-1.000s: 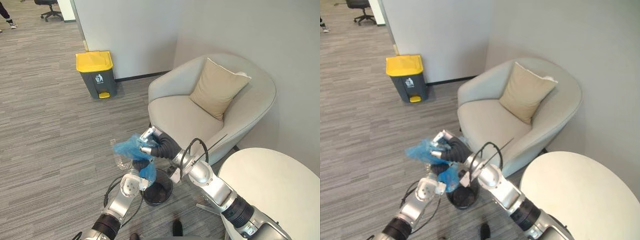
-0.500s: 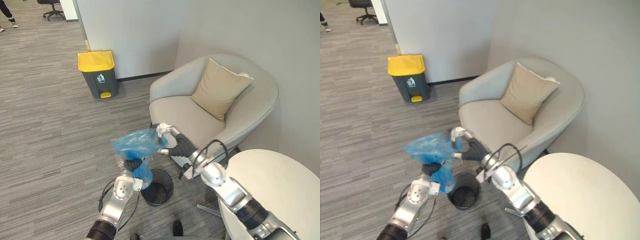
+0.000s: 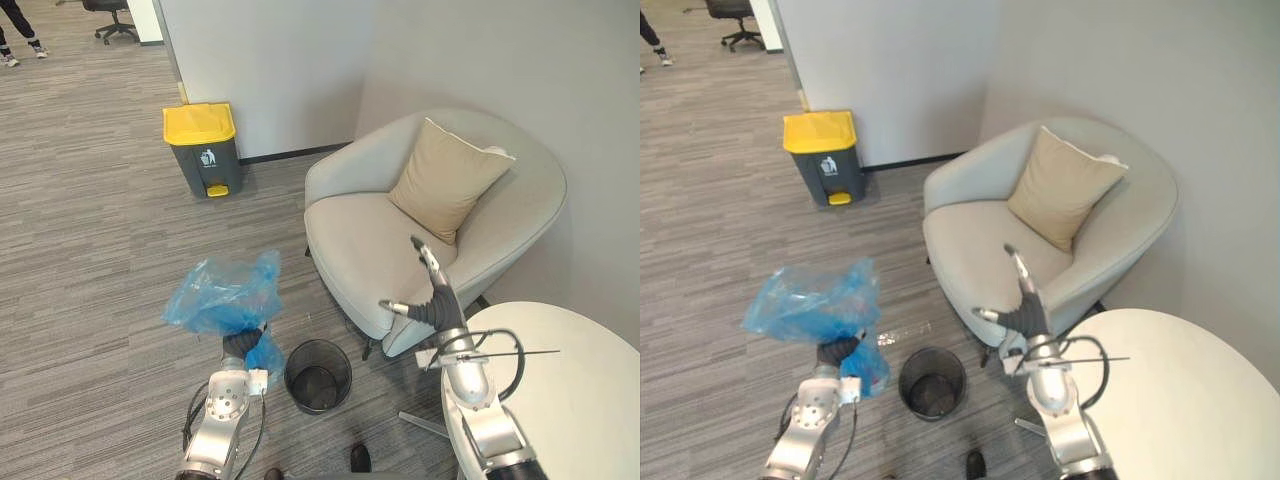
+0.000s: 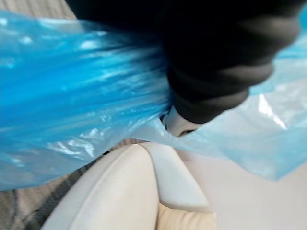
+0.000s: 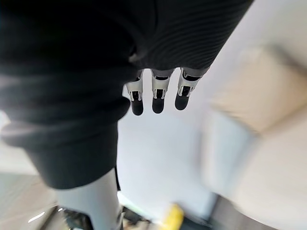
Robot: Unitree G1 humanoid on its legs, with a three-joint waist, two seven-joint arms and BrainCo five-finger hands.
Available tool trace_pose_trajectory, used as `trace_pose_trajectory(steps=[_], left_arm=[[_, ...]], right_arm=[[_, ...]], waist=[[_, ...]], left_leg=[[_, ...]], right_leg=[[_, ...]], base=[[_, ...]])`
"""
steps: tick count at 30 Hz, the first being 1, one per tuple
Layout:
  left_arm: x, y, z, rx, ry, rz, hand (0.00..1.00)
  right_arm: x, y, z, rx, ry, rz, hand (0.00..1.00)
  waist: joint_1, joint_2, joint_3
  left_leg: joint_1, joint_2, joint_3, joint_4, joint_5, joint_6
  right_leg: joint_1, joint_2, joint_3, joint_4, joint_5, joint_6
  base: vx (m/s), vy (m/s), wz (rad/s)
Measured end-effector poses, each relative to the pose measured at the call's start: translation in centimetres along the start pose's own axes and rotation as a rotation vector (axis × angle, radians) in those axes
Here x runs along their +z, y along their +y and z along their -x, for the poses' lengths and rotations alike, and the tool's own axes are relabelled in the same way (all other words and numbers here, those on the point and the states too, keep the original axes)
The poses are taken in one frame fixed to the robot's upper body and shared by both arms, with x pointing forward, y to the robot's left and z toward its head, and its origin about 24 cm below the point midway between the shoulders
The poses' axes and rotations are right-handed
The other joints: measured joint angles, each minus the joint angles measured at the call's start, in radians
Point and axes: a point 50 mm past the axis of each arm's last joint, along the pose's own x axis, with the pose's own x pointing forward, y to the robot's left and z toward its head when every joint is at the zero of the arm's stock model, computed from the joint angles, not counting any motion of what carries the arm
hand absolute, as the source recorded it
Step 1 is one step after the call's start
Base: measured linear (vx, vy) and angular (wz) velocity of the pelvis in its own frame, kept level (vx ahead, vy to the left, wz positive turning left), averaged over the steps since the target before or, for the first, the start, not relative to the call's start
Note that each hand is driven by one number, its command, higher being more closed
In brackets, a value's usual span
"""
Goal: Gather rubbish on tea table into small bin, then transfer packed bag to large trash can.
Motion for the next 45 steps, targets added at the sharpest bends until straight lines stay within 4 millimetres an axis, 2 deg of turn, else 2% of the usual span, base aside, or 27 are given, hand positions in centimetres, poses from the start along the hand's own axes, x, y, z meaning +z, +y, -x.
trace_pose_trajectory(steps=[1,3,7,10,13,16,22,29,31,34,35,36,37,38,39,40,41,42,43,44,45], left_arm=[[-0.5,0.3,0.0,0.006,0.022,0.001,1.00],[-2.6,1.4,0.1,0.036,0.116,0.000,1.00],[-6.1,2.3,1.3,0.078,0.274,0.009,1.00],[-8.0,2.0,2.2,0.074,0.362,0.024,1.00],[-10.3,2.3,3.5,0.085,0.477,0.026,1.00],[-12.1,2.8,4.7,0.102,0.574,0.040,1.00],[-14.4,2.8,6.9,0.105,0.706,0.073,1.00],[-15.4,2.3,8.0,0.114,0.777,0.097,1.00],[-15.4,2.3,8.0,0.114,0.778,0.104,1.00],[-15.0,1.9,7.3,0.101,0.760,0.119,1.00],[-14.6,1.8,6.7,0.098,0.740,0.125,1.00],[-14.4,1.7,6.2,0.099,0.728,0.128,1.00],[-13.8,1.3,5.4,0.102,0.703,0.153,1.00],[-13.5,1.0,5.1,0.109,0.690,0.174,1.00],[-12.8,1.0,4.5,0.116,0.649,0.190,1.00],[-12.8,1.0,4.5,0.117,0.645,0.190,1.00],[-12.6,1.1,4.4,0.120,0.633,0.191,1.00],[-12.5,1.4,4.4,0.126,0.626,0.189,1.00],[-12.4,1.4,4.3,0.126,0.620,0.191,1.00],[-12.3,1.3,4.3,0.124,0.617,0.194,1.00],[-12.4,0.8,4.4,0.118,0.624,0.205,1.00]], right_arm=[[-1.0,0.0,0.2,-0.002,0.050,-0.029,0.00],[-4.5,0.4,1.4,0.002,0.229,-0.096,0.00],[-8.9,1.2,3.8,0.046,0.466,-0.097,0.00],[-11.1,1.3,5.4,0.054,0.588,-0.091,0.00],[-13.6,1.4,7.9,0.046,0.757,-0.096,0.00],[-14.9,1.6,9.1,0.037,0.853,-0.110,0.00],[-15.8,1.6,10.4,-0.001,0.935,-0.151,0.00],[-16.2,1.4,10.4,-0.034,0.972,-0.159,0.00],[-16.2,1.4,10.3,-0.043,0.974,-0.164,0.00],[-15.8,1.6,9.1,-0.050,0.941,-0.170,0.00],[-15.2,2.1,8.0,-0.048,0.904,-0.183,0.00],[-15.1,2.3,7.9,-0.051,0.897,-0.188,0.00],[-14.6,2.2,7.0,-0.062,0.864,-0.189,0.00],[-14.5,2.3,6.7,-0.063,0.856,-0.191,0.00],[-14.3,2.8,6.5,-0.059,0.851,-0.200,0.00],[-14.3,2.9,6.5,-0.059,0.853,-0.202,0.00],[-14.2,3.3,6.6,-0.056,0.854,-0.210,0.00],[-14.0,3.7,6.4,-0.047,0.849,-0.215,0.00],[-14.0,3.8,6.4,-0.041,0.847,-0.213,0.00],[-14.0,3.8,6.3,-0.041,0.846,-0.213,0.00],[-13.6,3.7,5.5,-0.044,0.821,-0.210,0.00]], waist=[[0.000,0.002,0.001],[0.000,0.006,0.002],[0.006,0.018,0.000],[0.012,0.025,-0.002],[0.017,0.028,-0.003],[0.022,0.028,-0.003],[0.024,0.030,-0.003],[0.028,0.034,0.000],[0.028,0.035,0.002],[0.033,0.031,0.038],[0.039,0.025,0.055],[0.038,0.023,0.058],[0.050,0.040,0.068],[0.052,0.045,0.075],[0.055,0.046,0.084],[0.056,0.050,0.087],[0.057,0.039,0.085],[0.070,0.016,0.080],[0.080,0.003,0.073],[0.084,0.003,0.073],[0.090,0.007,0.076]], left_leg=[[0.000,0.000,-0.003,0.003,-0.001,0.000],[0.002,0.000,-0.012,0.009,-0.002,-0.002],[0.002,0.001,-0.021,0.010,-0.002,-0.002],[0.004,0.001,-0.028,0.010,-0.002,-0.002],[0.019,0.001,-0.047,0.008,-0.003,-0.003],[0.020,0.001,-0.047,0.008,-0.003,-0.004],[0.046,0.000,-0.046,0.000,-0.004,-0.005],[0.057,0.000,-0.018,-0.008,-0.008,-0.004],[0.057,0.000,-0.009,-0.007,-0.009,-0.003],[0.052,0.004,0.029,0.033,-0.028,0.001],[0.002,0.005,0.050,0.109,-0.060,0.009],[-0.023,0.006,0.055,0.145,-0.071,0.015],[-0.077,0.041,0.076,0.188,-0.081,0.028],[-0.086,0.046,0.078,0.197,-0.082,0.031],[-0.097,0.052,0.070,0.225,-0.082,0.031],[-0.096,0.049,0.062,0.231,-0.082,0.031],[-0.097,0.044,0.049,0.248,-0.082,0.031],[-0.120,0.033,0.037,0.281,-0.081,0.031],[-0.153,0.033,0.033,0.314,-0.081,0.031],[-0.170,0.036,0.030,0.330,-0.081,0.030],[-0.196,0.049,0.023,0.347,-0.070,0.014]], right_leg=[[0.003,-0.001,-0.003,0.000,0.000,-0.001],[0.013,-0.001,-0.011,-0.003,-0.004,-0.005],[0.016,-0.001,-0.019,-0.011,-0.005,-0.006],[0.030,-0.003,-0.032,-0.019,-0.005,-0.005],[0.051,-0.003,-0.047,-0.026,-0.006,-0.005],[0.052,-0.004,-0.049,-0.027,-0.007,-0.005],[0.073,-0.004,-0.047,-0.023,-0.020,-0.003],[0.068,-0.002,-0.021,-0.012,-0.022,0.000],[0.061,-0.001,-0.009,-0.003,-0.022,0.000],[0.035,-0.001,0.019,0.041,-0.022,0.001],[-0.007,-0.007,0.028,0.079,-0.017,0.010],[-0.028,-0.011,0.027,0.096,-0.008,0.022],[-0.064,-0.002,0.024,0.121,0.004,0.048],[-0.085,0.000,0.017,0.176,-0.020,0.043],[-0.143,-0.018,-0.014,0.521,-0.181,-0.007],[-0.141,-0.026,-0.015,0.574,-0.206,-0.005],[-0.122,-0.044,-0.013,0.665,-0.246,0.011],[-0.072,-0.068,0.001,0.708,-0.287,0.030],[-0.034,-0.072,0.013,0.675,-0.330,0.032],[-0.018,-0.070,0.012,0.638,-0.346,0.027],[0.023,-0.053,-0.003,0.517,-0.374,0.019]], base=[[-0.02,-0.022,0.11],[-0.02,-0.021,0.12],[-0.03,-0.026,0.07],[0.00,-0.018,0.09],[0.00,-0.019,0.16],[-0.01,-0.006,0.02],[0.00,0.000,0.00],[-0.01,-0.002,-0.10],[-0.01,0.002,-0.22],[-0.05,0.005,-0.34],[-0.10,0.009,-0.36],[-0.16,0.009,-0.36],[-0.13,0.017,-0.18],[-0.16,0.028,-0.05],[-0.10,0.019,0.14],[-0.05,-0.004,0.29],[-0.01,-0.062,0.36],[-0.08,-0.159,0.37],[-0.13,-0.182,0.27],[-0.20,-0.209,0.15],[-0.22,-0.162,-0.03]])
